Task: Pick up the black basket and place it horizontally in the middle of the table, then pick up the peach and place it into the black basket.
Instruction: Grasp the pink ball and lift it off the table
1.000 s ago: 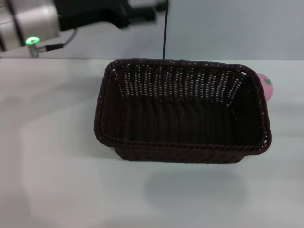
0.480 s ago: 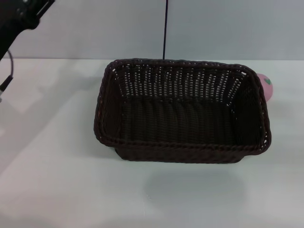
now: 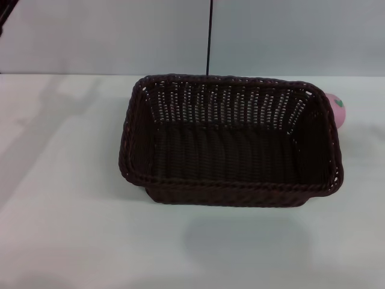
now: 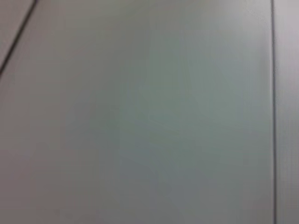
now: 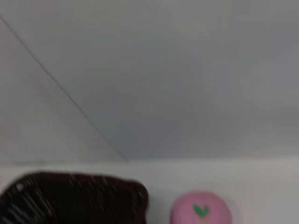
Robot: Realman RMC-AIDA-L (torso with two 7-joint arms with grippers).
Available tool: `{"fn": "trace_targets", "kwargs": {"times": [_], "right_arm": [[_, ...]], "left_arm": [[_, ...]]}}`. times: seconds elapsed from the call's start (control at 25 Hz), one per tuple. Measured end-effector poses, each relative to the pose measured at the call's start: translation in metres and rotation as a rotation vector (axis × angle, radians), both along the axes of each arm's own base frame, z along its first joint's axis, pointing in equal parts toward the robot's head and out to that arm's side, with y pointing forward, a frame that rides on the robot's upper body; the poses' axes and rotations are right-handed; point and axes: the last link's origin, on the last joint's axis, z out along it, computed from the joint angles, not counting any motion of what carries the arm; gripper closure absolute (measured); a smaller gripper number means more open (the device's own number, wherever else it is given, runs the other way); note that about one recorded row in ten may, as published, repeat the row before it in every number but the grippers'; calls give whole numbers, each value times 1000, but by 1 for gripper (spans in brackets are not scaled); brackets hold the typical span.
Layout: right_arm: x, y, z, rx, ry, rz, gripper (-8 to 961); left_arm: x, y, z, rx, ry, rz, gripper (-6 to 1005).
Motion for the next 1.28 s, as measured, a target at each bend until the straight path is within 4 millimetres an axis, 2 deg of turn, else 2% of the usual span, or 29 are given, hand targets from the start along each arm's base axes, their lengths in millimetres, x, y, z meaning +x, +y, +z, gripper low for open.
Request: {"fn": "trace_targets", "kwargs": {"times": [0.04, 0.16, 0.24, 0.64, 0.92, 1.28], "right_arm": [[-5, 10, 0, -65, -34, -48, 391], [-12, 20, -1, -105, -64, -55, 391], [-25, 35, -7, -146, -106, -32, 391], [-53, 70, -29, -226, -260, -3, 390], [-62, 83, -50, -257, -327, 11, 390], [-73, 89, -78, -295, -383, 39, 390]], "left_arm": [[-1, 0, 0, 3, -3, 5, 165], [-2, -1, 0, 4, -4, 9, 165], [-4, -2, -1, -3, -5, 15, 165], [-16, -20, 3, 19, -23, 33, 165], [-24, -31, 6, 29, -35, 55, 165], [-28, -39, 10, 51, -47, 49, 165]]}}
